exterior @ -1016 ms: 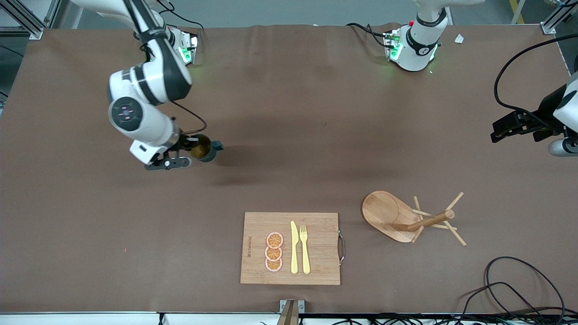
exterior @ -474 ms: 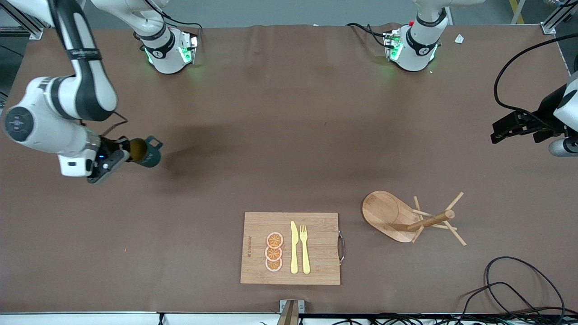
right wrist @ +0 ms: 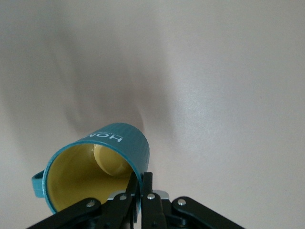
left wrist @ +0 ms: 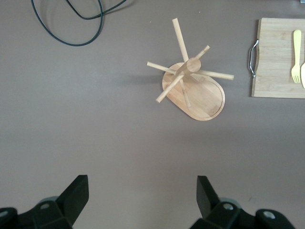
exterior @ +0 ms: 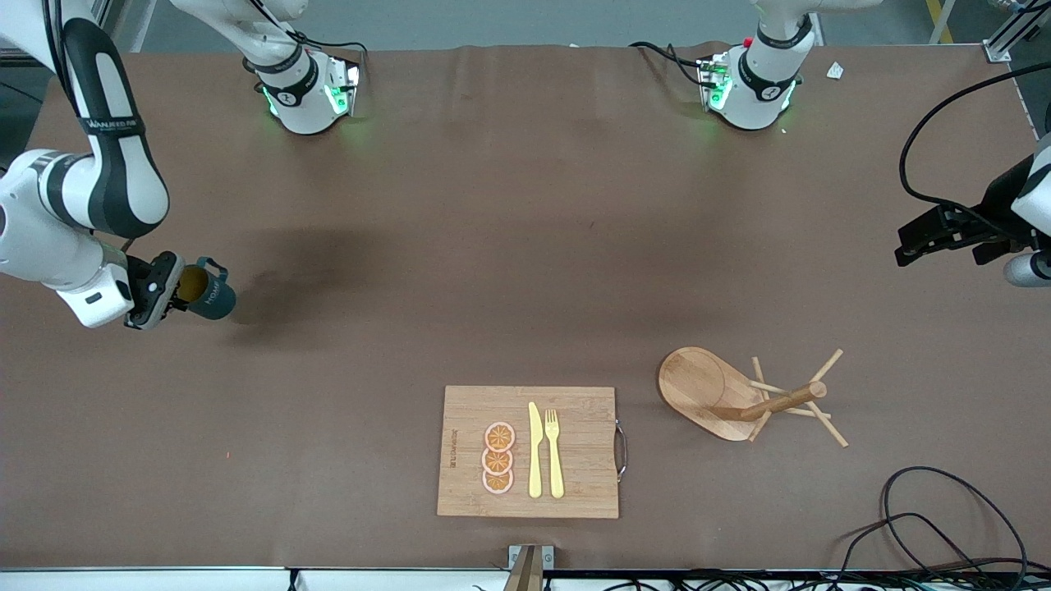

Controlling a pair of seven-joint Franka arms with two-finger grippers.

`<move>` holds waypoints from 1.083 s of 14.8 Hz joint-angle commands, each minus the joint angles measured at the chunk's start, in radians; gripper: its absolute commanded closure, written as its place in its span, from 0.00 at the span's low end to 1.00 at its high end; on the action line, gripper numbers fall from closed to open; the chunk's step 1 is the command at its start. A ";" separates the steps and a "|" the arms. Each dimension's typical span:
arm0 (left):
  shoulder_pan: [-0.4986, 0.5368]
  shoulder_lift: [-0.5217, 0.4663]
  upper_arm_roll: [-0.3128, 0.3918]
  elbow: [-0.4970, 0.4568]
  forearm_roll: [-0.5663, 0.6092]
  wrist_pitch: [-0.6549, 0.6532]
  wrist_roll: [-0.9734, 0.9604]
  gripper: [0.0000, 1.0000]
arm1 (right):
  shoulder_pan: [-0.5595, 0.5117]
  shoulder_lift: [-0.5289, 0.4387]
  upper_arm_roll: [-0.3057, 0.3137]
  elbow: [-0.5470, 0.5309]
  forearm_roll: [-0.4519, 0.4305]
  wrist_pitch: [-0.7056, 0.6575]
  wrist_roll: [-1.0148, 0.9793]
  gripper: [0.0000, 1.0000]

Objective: Transfer cup from left to right arm and place
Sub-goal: 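Lower the teal mug onto the table with the right gripper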

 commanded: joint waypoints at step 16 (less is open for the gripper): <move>0.026 -0.040 0.007 -0.039 -0.030 0.003 0.020 0.00 | 0.011 0.113 0.026 0.078 -0.012 0.099 -1.189 1.00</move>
